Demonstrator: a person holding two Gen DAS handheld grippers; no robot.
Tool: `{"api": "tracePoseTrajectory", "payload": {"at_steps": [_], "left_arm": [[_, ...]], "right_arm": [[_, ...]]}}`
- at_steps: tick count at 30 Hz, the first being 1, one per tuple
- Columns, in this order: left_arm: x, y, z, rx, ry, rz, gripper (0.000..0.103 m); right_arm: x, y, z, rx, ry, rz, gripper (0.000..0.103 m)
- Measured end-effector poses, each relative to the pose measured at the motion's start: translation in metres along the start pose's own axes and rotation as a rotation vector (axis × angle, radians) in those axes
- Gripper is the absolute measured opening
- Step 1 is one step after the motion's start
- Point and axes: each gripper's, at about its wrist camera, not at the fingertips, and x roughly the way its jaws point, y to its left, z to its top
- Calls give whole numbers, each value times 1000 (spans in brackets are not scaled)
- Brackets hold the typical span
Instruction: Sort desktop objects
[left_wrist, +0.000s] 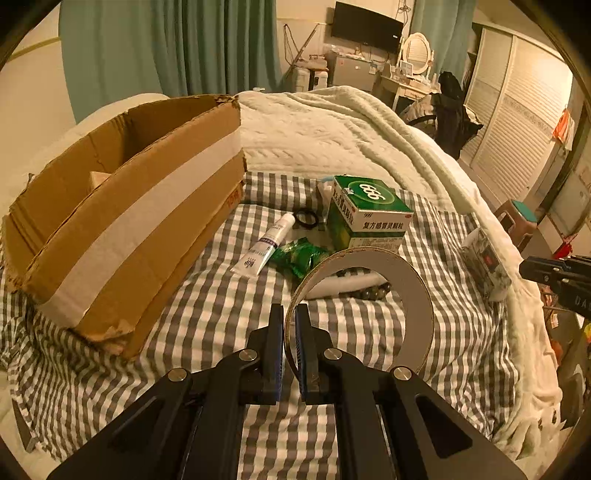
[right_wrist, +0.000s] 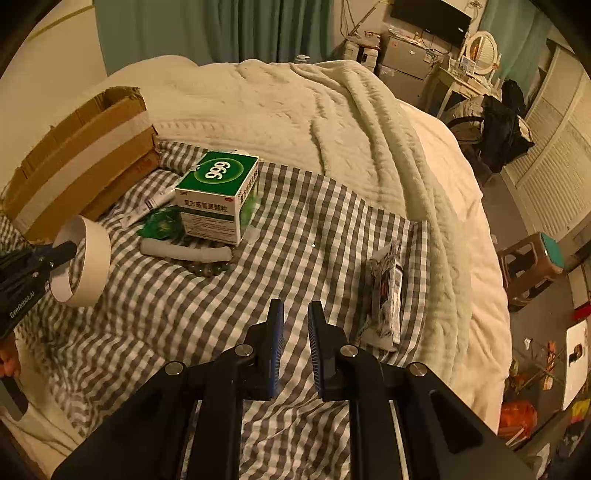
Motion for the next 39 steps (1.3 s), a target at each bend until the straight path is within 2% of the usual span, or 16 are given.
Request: {"api": "tracePoseTrajectory", "payload": {"at_steps": [5,11,13,15,17,21,26,31,32,33,34,39], "left_arm": [[1,0,-6,4,11,9,7],[18,-6,-8,9,41,12,7],[25,-9,-8,12,50,10,7],[32,-12,-7,13,61,6,6],[39,-14,-6,13,66,2,7],[48,-19,0,16,69,0,7],[60,-25,4,31,76,-8,7],[76,-27,1,30,114,-10,7],[78,-28,1,31,121,-11,7],[81,-28,1,33,128,-10,7],[83,-29,0,36,132,-10,7],[87,-31,0,45,139,-17,7]], "right_arm": [[-2,-10,-8,57,3,29,13],[9,-26,-12,88,0,23,13],[18,-33,-12,98,9,19,19],[26,-41,-12,115,7,-3,41],[30,-51,-10,144,-9,-13,50],[41,-70,-2,166,-22,-36,55],[77,-92,-1,185,40,-55,55],[116,-103,-13,183,112,-82,55],[124,-106,-15,181,127,-85,48],[128,-108,-17,184,136,-80,36],[131,-110,-18,187,144,-74,31],[139,-116,-22,189,158,-63,23]]}}
